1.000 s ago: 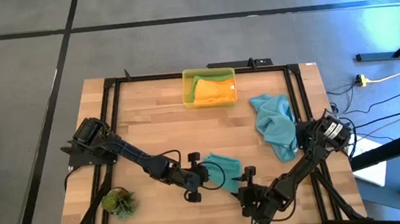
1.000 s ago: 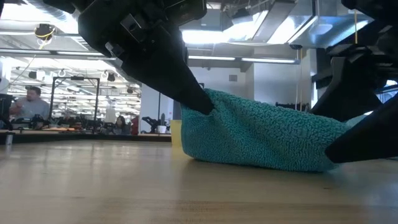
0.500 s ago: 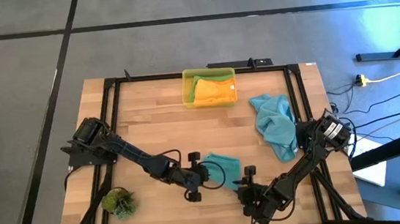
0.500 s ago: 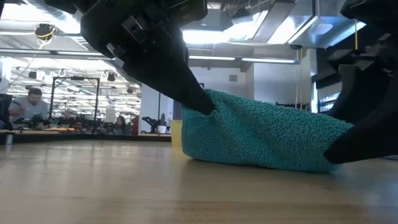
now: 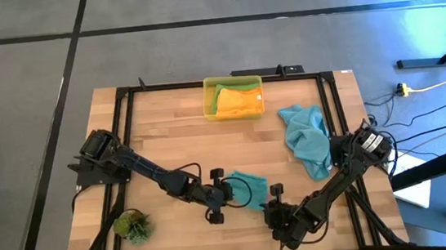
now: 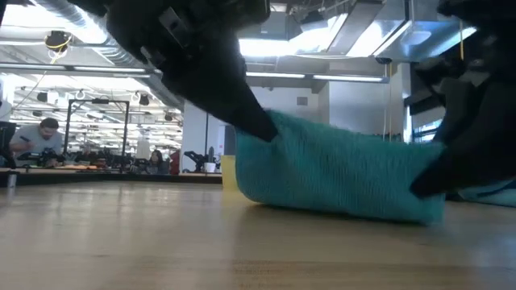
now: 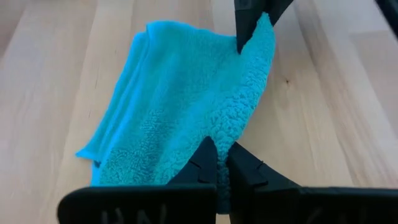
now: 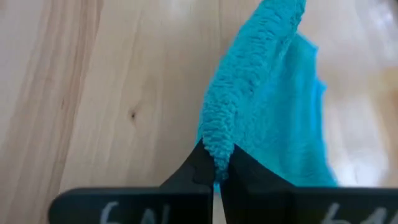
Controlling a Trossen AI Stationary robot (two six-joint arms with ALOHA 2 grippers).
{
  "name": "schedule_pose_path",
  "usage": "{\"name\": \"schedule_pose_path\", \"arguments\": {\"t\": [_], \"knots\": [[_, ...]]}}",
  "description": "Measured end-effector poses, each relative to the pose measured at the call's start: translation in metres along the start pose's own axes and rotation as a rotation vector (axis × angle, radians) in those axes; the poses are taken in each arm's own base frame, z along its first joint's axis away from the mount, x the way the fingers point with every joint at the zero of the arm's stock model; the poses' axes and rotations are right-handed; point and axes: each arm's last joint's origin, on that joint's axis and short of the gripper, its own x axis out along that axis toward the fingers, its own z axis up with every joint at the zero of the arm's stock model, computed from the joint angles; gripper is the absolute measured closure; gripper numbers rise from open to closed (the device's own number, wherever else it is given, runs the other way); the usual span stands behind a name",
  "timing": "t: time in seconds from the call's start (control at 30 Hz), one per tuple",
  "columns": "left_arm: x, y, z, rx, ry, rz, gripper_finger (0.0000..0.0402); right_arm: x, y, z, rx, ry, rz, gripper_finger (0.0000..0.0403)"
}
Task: Fold microfiber towels
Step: Put the left blue microfiber cloth into the yellow bin
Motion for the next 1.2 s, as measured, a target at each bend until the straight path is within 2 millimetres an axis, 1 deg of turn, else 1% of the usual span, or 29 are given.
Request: {"name": "schedule_pose_path", "arguments": {"t": [0.13,0.23,0.3,0.37,0.43,0.53,0.6,0.73,0.93,1.0,1.1,1.2], "knots": [[-0.013,0.008,0.010,0.027,-0.020,0.007,0.0402,-0.012,-0.015,0.016,0.013,-0.040,0.000,0.0396],[-0.029,0.017,0.020,0.036,-0.042,0.016,0.0402,-0.023,-0.029,0.029,0.000,-0.098,-0.054,0.0396],[-0.042,0.023,0.026,0.056,-0.049,0.035,0.0402,-0.029,-0.042,0.038,-0.017,-0.119,-0.074,0.0396],[-0.056,0.030,0.032,0.085,-0.071,0.061,0.0402,-0.034,-0.059,0.047,-0.023,-0.125,-0.091,0.0396],[-0.071,0.038,0.040,0.108,-0.107,0.085,0.0402,-0.034,-0.078,0.055,-0.023,-0.123,-0.122,0.0396],[-0.090,0.056,0.048,0.140,-0.135,0.142,0.0402,-0.027,-0.109,0.063,-0.013,-0.109,-0.174,0.0396],[-0.096,0.070,0.051,0.154,-0.128,0.196,0.0402,-0.021,-0.131,0.065,0.000,-0.088,-0.201,0.0396],[-0.097,0.107,0.054,0.163,-0.097,0.293,0.0402,-0.017,-0.171,0.066,0.008,-0.062,-0.244,0.0396],[-0.098,0.164,0.054,0.141,-0.057,0.388,0.0402,-0.029,-0.229,0.062,0.043,-0.080,-0.277,0.0396],[-0.102,0.182,0.053,0.132,-0.050,0.418,0.0402,-0.034,-0.249,0.060,0.053,-0.086,-0.296,0.0396],[-0.109,0.207,0.055,0.126,-0.084,0.447,0.0402,-0.040,-0.278,0.056,0.068,-0.099,-0.299,0.0396],[-0.114,0.231,0.056,0.125,-0.132,0.468,0.0402,-0.041,-0.307,0.050,0.102,-0.118,-0.300,0.0396]]}}
